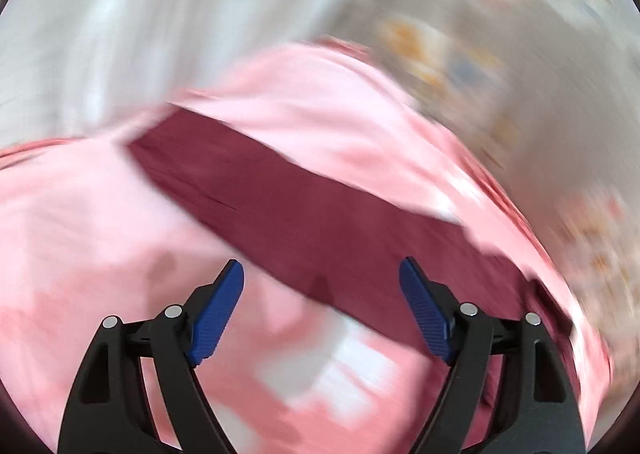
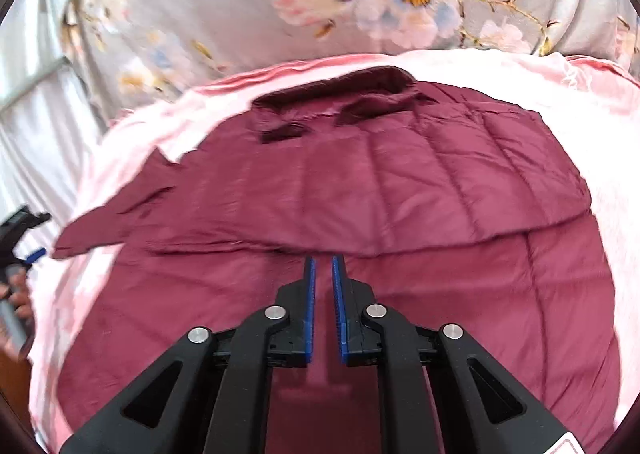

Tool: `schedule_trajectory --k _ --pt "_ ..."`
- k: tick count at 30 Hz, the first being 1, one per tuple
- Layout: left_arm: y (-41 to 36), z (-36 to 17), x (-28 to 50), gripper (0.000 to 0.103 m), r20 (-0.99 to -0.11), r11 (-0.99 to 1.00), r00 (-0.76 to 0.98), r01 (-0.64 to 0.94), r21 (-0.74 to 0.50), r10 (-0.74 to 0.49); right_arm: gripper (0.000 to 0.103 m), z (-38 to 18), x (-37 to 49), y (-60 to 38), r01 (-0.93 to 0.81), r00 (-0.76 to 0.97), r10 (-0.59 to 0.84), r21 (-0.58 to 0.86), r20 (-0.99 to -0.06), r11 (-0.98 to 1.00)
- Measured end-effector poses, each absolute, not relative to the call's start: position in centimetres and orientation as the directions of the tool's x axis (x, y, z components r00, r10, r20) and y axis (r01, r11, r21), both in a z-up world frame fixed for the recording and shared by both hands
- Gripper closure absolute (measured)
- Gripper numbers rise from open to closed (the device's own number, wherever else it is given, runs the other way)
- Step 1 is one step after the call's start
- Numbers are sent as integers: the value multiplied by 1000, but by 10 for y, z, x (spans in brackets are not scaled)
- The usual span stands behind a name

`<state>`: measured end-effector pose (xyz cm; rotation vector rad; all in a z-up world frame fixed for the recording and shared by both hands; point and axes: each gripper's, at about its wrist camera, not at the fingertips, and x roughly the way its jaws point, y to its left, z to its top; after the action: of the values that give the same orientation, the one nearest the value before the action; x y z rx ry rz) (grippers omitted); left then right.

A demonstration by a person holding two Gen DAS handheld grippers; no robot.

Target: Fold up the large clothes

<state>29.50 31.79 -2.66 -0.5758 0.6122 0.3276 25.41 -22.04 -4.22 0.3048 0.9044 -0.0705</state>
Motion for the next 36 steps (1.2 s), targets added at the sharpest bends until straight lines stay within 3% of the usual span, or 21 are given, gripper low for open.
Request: schedule_trajectory --k 6,12,16,18,19,20,22,25,30,36 --pt "438 -62 293 27 -668 571 729 -615 -543 149 90 -45 247 -192 104 616 77 178 -784 979" --pt "462 -84 312 31 -684 543 717 -630 -555 133 90 -65 249 -192 142 563 68 177 -823 974" --pt "467 -98 325 46 -686 514 722 -625 -588 94 89 -71 250 -199 172 544 75 199 -835 965" --pt "470 -100 325 69 -681 513 726 -623 -591 96 89 -73 250 -201 182 541 80 210 -837 961" --pt "470 -101 324 89 -681 518 727 -619 -590 94 89 -73 250 -201 185 541 82 213 -837 959" --pt "470 -101 326 99 -679 526 729 -611 -592 83 89 -73 250 -202 185 540 82 214 -838 959" --pt "466 -98 327 102 -673 541 735 -602 -587 88 89 -74 250 -201 185 538 79 209 -839 960" --pt "438 -67 328 103 -638 640 761 -547 -539 113 89 -73 250 -199 183 540 74 203 -838 962" --pt "344 10 335 103 -540 818 840 -345 -461 50 89 -71 247 -202 193 557 74 216 -827 957" --pt "167 92 332 103 -411 944 899 10 -329 -153 83 -65 240 -209 206 599 76 246 -797 947"
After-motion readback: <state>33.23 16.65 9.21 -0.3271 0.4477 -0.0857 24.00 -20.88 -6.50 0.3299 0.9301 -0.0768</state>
